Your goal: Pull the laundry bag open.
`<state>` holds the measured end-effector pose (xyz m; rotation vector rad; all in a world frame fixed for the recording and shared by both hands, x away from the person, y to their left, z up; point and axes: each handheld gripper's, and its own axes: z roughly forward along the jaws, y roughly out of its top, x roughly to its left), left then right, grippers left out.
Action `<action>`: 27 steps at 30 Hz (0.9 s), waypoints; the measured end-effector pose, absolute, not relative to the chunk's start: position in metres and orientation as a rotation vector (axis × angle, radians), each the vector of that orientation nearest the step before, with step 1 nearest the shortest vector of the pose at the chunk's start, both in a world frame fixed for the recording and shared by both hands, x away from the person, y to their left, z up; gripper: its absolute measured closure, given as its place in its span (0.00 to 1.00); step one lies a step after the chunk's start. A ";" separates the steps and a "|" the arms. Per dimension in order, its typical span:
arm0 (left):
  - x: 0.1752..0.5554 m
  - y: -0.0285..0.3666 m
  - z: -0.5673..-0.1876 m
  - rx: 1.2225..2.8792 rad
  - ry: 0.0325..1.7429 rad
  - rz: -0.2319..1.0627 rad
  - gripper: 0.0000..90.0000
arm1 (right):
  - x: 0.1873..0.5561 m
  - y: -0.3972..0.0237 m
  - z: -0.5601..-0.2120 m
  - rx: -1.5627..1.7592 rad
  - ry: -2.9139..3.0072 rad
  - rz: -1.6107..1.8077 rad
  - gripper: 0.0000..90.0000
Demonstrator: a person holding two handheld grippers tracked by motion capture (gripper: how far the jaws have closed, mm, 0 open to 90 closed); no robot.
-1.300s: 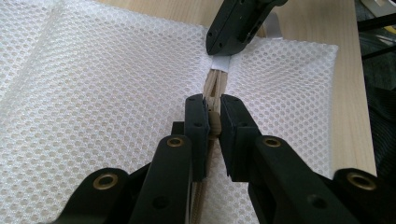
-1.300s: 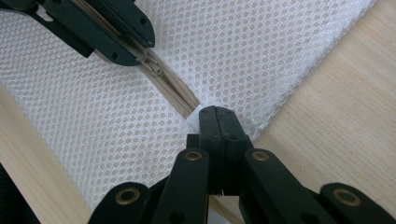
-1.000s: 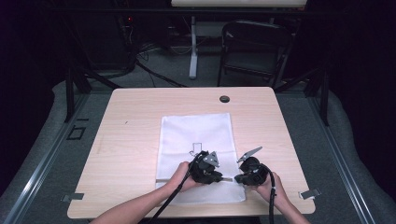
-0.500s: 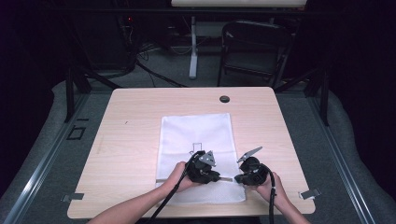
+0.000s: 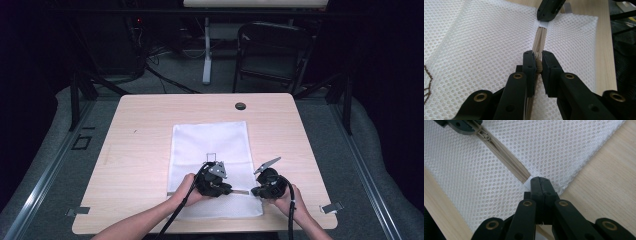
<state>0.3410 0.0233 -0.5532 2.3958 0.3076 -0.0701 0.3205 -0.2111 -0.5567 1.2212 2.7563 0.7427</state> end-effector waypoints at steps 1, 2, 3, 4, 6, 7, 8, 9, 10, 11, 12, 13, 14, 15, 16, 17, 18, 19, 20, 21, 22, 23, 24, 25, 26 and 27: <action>0.341 0.024 -0.553 2.395 0.311 -0.069 0.91 | 0.321 -0.211 -0.557 1.221 2.757 0.741 1.00; 0.342 0.025 -0.554 2.394 0.310 -0.078 0.91 | 0.321 -0.211 -0.557 1.223 2.757 0.741 1.00; 0.341 0.025 -0.553 2.409 0.314 -0.067 0.91 | 0.321 -0.211 -0.557 1.222 2.758 0.741 1.00; 0.341 0.025 -0.554 2.400 0.310 -0.075 0.91 | 0.321 -0.211 -0.557 1.223 2.756 0.741 1.00; 0.342 0.025 -0.553 2.397 0.304 -0.073 0.91 | 0.320 -0.211 -0.556 1.228 2.756 0.732 1.00; 0.343 0.025 -0.553 2.400 0.301 -0.073 0.91 | 0.320 -0.211 -0.556 1.224 2.759 0.727 1.00; 0.344 0.025 -0.553 2.394 0.306 -0.080 0.91 | 0.320 -0.211 -0.556 1.221 2.759 0.718 1.00; 0.344 0.024 -0.554 2.395 0.308 -0.076 0.91 | 0.320 -0.211 -0.556 1.220 2.760 0.713 1.00; 0.344 0.024 -0.554 2.397 0.310 -0.078 0.91 | 0.320 -0.211 -0.556 1.221 2.758 0.713 1.00; 0.345 0.023 -0.554 2.408 0.311 -0.077 0.91 | 0.320 -0.211 -0.555 1.208 2.767 0.698 1.00; 0.345 0.022 -0.555 2.409 0.308 -0.077 0.91 | 0.320 -0.211 -0.555 1.219 2.765 0.709 1.00; 0.345 0.022 -0.556 2.406 0.309 -0.080 0.91 | 0.319 -0.211 -0.556 1.223 2.760 0.716 1.00; 0.345 0.021 -0.556 2.407 0.310 -0.081 0.91 | 0.319 -0.211 -0.555 1.235 2.761 0.710 1.00; 0.345 0.021 -0.556 2.405 0.310 -0.082 0.91 | 0.319 -0.211 -0.555 1.229 2.767 0.699 1.00; 0.345 0.022 -0.556 2.407 0.309 -0.084 0.91 | 0.318 -0.211 -0.555 1.234 2.760 0.703 1.00; 0.345 0.022 -0.556 2.408 0.306 -0.086 0.91 | 0.318 -0.211 -0.555 1.224 2.763 0.697 1.00; 0.344 0.022 -0.556 2.409 0.307 -0.090 0.91 | 0.318 -0.210 -0.554 1.216 2.763 0.679 1.00; 0.344 0.022 -0.556 2.413 0.302 -0.085 0.91 | 0.319 -0.210 -0.554 1.217 2.761 0.681 1.00; 0.343 0.022 -0.555 2.408 0.298 -0.082 0.91 | 0.319 -0.211 -0.555 1.220 2.768 0.695 1.00; 0.343 0.023 -0.556 2.402 0.301 -0.087 0.91 | 0.319 -0.211 -0.555 1.228 2.770 0.696 1.00; 0.344 0.023 -0.556 2.403 0.295 -0.087 0.91 | 0.320 -0.212 -0.555 1.229 2.769 0.696 1.00; 0.343 0.023 -0.555 2.406 0.298 -0.082 0.91 | 0.320 -0.212 -0.555 1.227 2.773 0.689 1.00; 0.343 0.023 -0.556 2.403 0.293 -0.088 0.91 | 0.320 -0.212 -0.555 1.229 2.773 0.692 1.00; 0.342 0.024 -0.555 2.405 0.291 -0.079 0.91 | 0.320 -0.212 -0.555 1.231 2.767 0.692 1.00; 0.342 0.025 -0.555 2.401 0.291 -0.085 0.91 | 0.320 -0.212 -0.555 1.232 2.767 0.691 1.00; 0.342 0.026 -0.554 2.406 0.291 -0.082 0.91 | 0.319 -0.212 -0.555 1.232 2.767 0.691 1.00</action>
